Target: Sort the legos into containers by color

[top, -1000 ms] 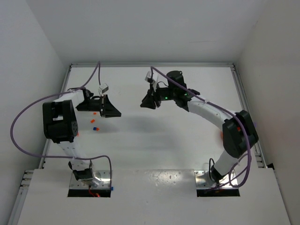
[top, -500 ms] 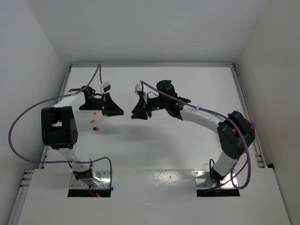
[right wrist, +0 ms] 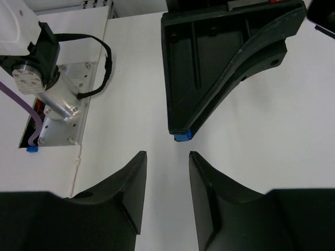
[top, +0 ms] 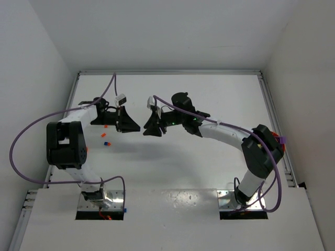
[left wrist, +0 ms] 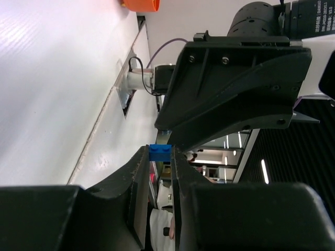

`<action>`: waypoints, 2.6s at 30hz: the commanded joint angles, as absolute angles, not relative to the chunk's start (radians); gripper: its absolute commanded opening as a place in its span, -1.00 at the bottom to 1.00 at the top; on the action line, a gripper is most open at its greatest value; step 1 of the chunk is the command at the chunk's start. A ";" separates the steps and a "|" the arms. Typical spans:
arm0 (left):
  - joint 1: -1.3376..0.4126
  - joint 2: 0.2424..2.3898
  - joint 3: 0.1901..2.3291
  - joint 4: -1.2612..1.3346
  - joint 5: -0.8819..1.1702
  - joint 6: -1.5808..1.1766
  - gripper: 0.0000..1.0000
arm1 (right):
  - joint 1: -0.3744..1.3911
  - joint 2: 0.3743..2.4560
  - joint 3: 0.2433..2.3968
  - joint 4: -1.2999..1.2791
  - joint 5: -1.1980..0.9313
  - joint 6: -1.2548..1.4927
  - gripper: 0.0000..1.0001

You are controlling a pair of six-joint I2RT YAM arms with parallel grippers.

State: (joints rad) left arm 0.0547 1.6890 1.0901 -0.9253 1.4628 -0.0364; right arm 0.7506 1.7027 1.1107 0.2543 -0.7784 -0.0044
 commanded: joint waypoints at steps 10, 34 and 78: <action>0.014 1.595 1.054 -0.842 1.620 -0.106 -0.87 | 0.779 1.692 1.144 0.313 -0.739 -0.043 -0.20; 0.000 1.595 1.043 -0.785 1.605 -0.088 -0.03 | 0.788 1.691 1.144 0.250 -0.709 -0.078 -0.99; 0.038 1.588 1.543 -0.661 0.910 0.006 0.99 | -0.492 1.330 1.252 -1.327 0.075 -0.545 -1.00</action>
